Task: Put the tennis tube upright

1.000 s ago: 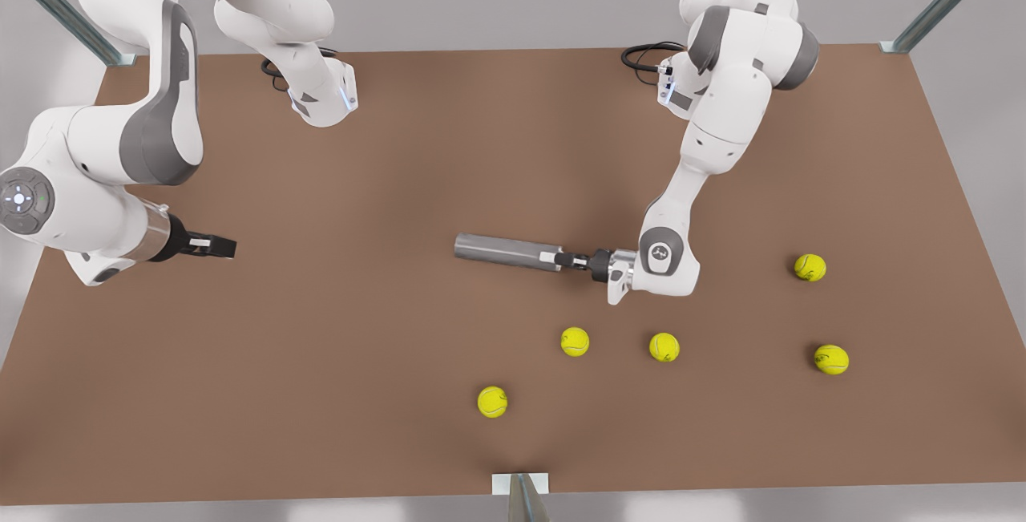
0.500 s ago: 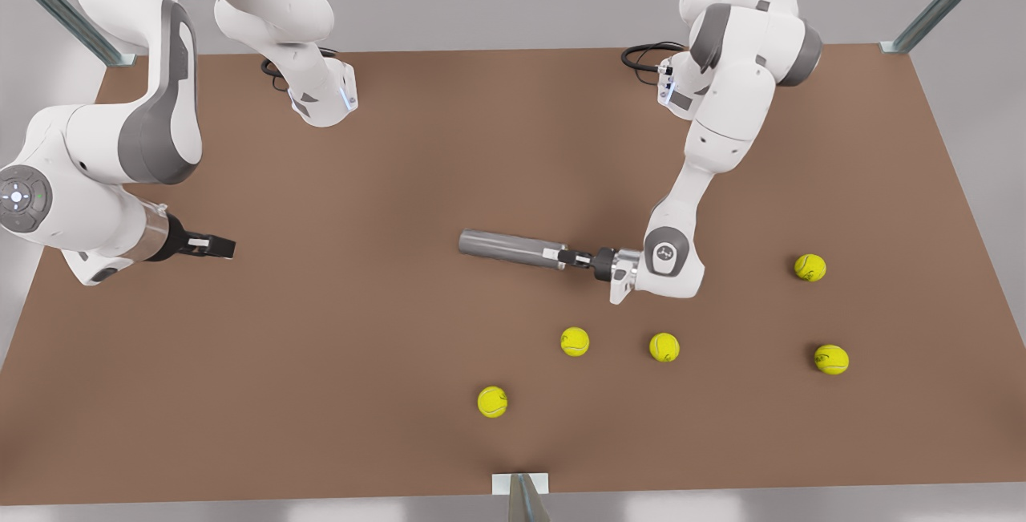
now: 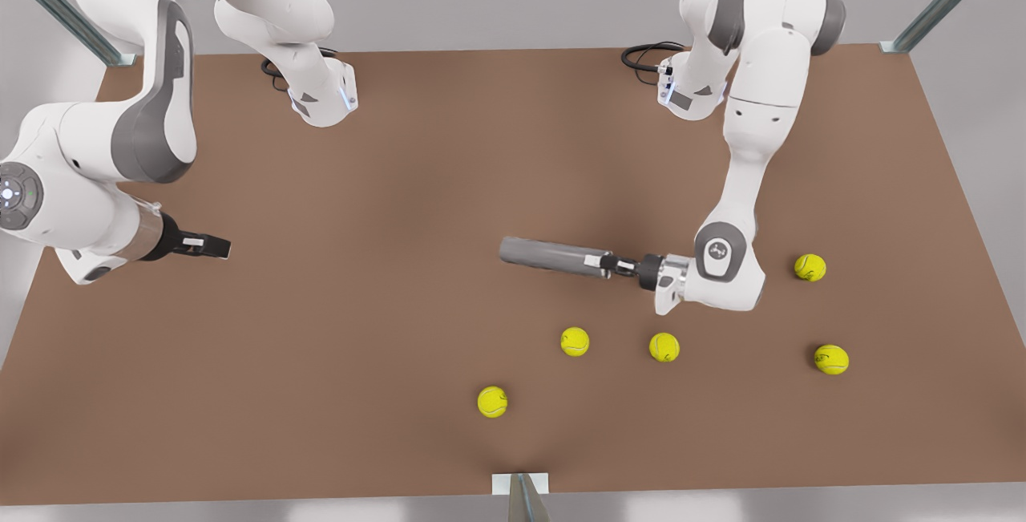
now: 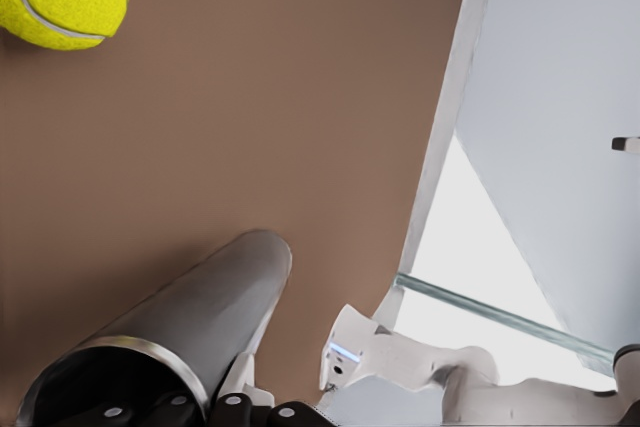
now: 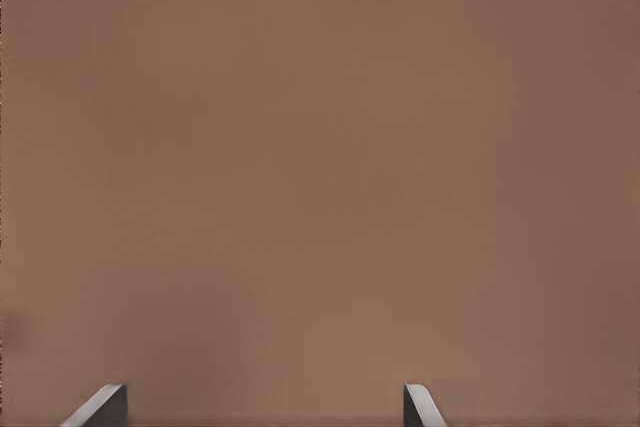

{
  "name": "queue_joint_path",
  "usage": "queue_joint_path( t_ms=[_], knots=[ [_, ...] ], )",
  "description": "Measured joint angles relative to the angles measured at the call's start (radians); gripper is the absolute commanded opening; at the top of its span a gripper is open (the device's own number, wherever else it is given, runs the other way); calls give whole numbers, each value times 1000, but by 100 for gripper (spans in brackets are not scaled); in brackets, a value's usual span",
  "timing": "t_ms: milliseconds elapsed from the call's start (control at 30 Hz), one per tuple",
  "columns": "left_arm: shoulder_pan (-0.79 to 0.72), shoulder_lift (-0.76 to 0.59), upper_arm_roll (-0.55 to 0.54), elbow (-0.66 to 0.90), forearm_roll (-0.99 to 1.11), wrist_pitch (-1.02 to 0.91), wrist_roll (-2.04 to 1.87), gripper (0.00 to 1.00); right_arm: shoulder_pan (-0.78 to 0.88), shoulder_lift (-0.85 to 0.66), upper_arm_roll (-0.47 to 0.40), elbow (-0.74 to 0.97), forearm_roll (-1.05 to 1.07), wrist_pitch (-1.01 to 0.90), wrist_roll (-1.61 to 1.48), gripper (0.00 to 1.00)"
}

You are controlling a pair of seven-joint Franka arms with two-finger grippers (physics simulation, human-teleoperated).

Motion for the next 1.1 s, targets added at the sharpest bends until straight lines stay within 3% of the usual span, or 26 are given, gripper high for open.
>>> queue_joint_path(
  t_ms=[333, 700, 1100],
  knots=[
    [4, -157, 93, 0, 301, 35, 4, 21, -6, 2, 0, 0, 0, 2, -3, 100],
    [5, -284, 112, 1, 553, 58, -6, 21, 0, 2, 0, 0, 2, 1, 2, 100],
    [-9, -371, 111, 62, 1081, 95, -214, 21, -2, 3, 0, 0, 2, 3, 0, 100]
  ],
)
